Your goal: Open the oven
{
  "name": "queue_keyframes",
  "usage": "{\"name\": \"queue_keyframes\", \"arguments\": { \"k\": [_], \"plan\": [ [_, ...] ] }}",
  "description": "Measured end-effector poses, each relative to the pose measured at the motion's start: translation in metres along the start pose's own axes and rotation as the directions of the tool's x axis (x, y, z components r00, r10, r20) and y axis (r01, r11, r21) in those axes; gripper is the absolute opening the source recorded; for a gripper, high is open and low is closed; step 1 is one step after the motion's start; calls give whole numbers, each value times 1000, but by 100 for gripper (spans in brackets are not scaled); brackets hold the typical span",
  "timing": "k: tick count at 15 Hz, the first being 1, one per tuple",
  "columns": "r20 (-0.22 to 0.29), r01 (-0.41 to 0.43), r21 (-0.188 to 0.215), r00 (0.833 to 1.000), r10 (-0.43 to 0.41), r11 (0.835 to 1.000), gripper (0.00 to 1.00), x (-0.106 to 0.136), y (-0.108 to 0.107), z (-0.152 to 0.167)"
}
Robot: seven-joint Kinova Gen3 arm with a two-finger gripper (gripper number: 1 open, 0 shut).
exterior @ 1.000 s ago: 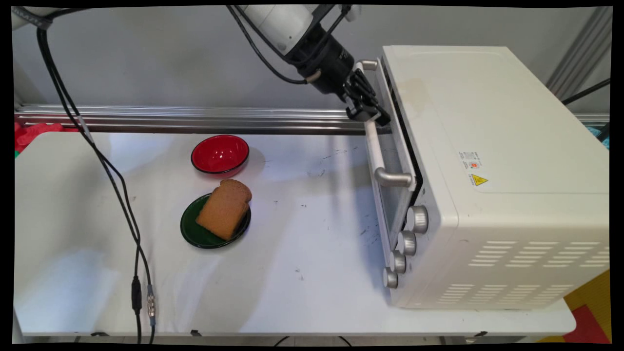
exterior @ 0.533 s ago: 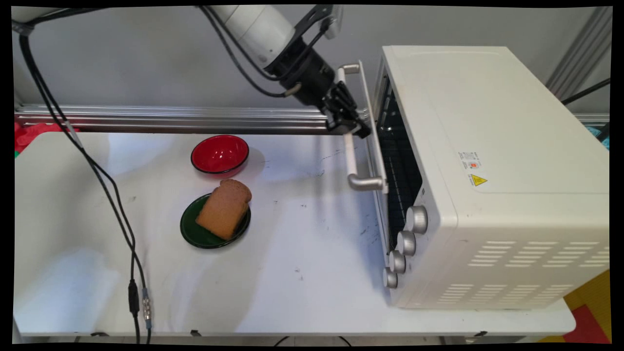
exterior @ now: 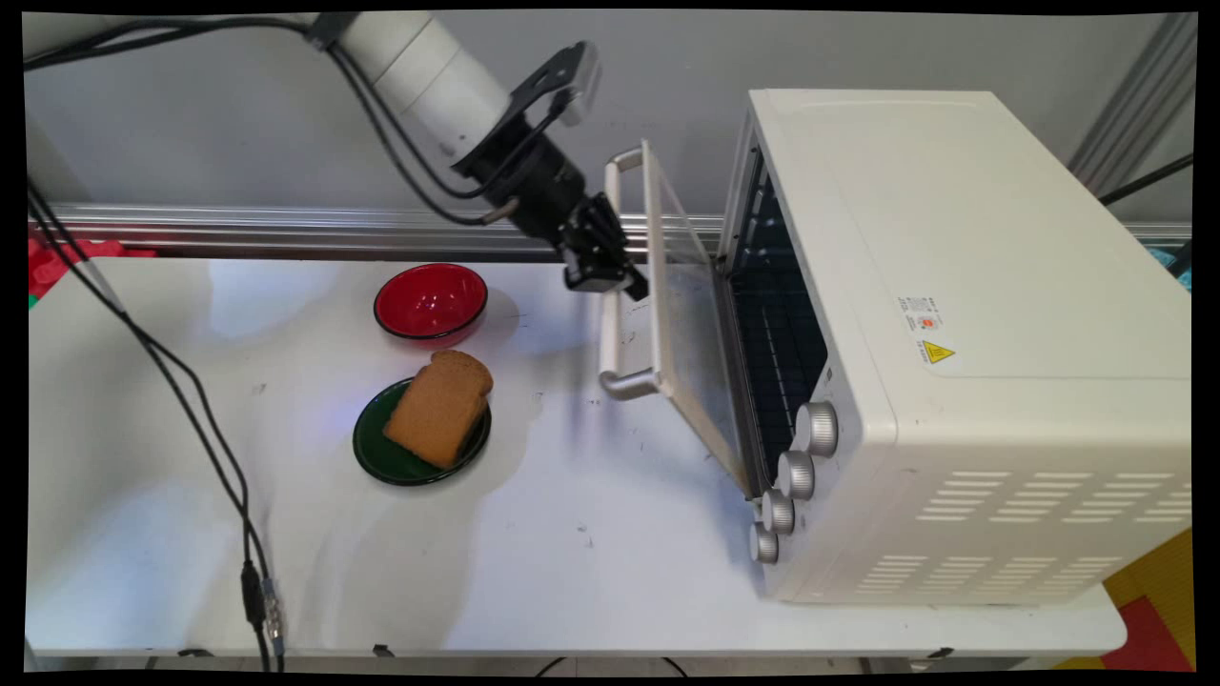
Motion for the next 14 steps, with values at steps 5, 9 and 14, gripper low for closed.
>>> {"name": "queue_keyframes", "arguments": {
  "k": [5,9,14],
  "plan": [
    [8,8,20,1000,-8,1000,0,-30,-1,-3],
    [18,19,29,1000,-20,999,0,-54,-3,-3],
    [12,42,48,999,-42,998,0,-87,-6,0]
  ]
}}
